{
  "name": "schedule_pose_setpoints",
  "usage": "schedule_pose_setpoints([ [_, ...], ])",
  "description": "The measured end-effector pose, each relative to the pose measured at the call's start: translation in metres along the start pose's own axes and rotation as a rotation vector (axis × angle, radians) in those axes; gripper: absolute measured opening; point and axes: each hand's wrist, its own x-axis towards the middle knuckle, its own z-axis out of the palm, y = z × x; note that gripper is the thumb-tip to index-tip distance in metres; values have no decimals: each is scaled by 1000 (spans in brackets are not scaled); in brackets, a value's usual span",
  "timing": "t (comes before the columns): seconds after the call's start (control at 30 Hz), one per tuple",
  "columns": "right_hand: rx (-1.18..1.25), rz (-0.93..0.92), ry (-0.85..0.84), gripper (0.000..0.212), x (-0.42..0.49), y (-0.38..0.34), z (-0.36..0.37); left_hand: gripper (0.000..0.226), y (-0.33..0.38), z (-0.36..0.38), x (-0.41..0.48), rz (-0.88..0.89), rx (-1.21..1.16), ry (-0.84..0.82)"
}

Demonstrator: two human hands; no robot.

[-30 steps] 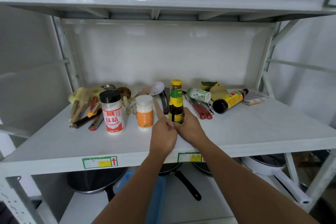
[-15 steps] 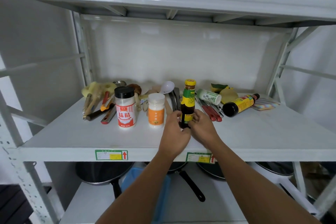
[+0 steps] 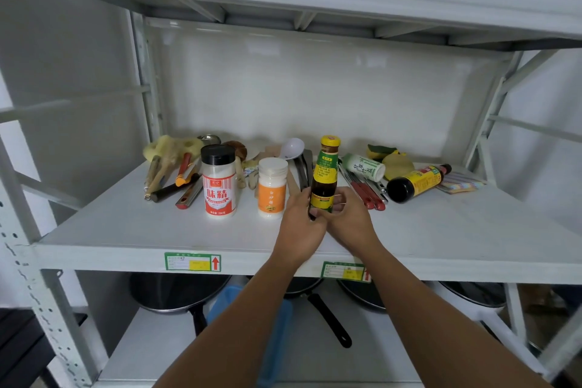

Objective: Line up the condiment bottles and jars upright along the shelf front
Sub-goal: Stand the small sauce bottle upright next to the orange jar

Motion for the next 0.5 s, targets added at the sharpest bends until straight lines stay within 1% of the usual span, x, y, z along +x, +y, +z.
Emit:
schedule_pose_setpoints([
  [0.07,14,2,-27,65,3,4,1,46,-2,1,0,-26,-13,37],
  [0.17,10,-20,-51,68,4,8,0,55,-3,3,-1,-89,-68,81],
  [0.23,29,-30,-50,67,4,9,0,55,-3,4,-2,-85,-72,99],
  [0.37,37,-32,-39,64,6,10,1,53,-3,4,-2,-72,-69,100],
  [0.5,47,-29,-55,66,5,10,0,53,-3,3,-3,-82,-55,86],
])
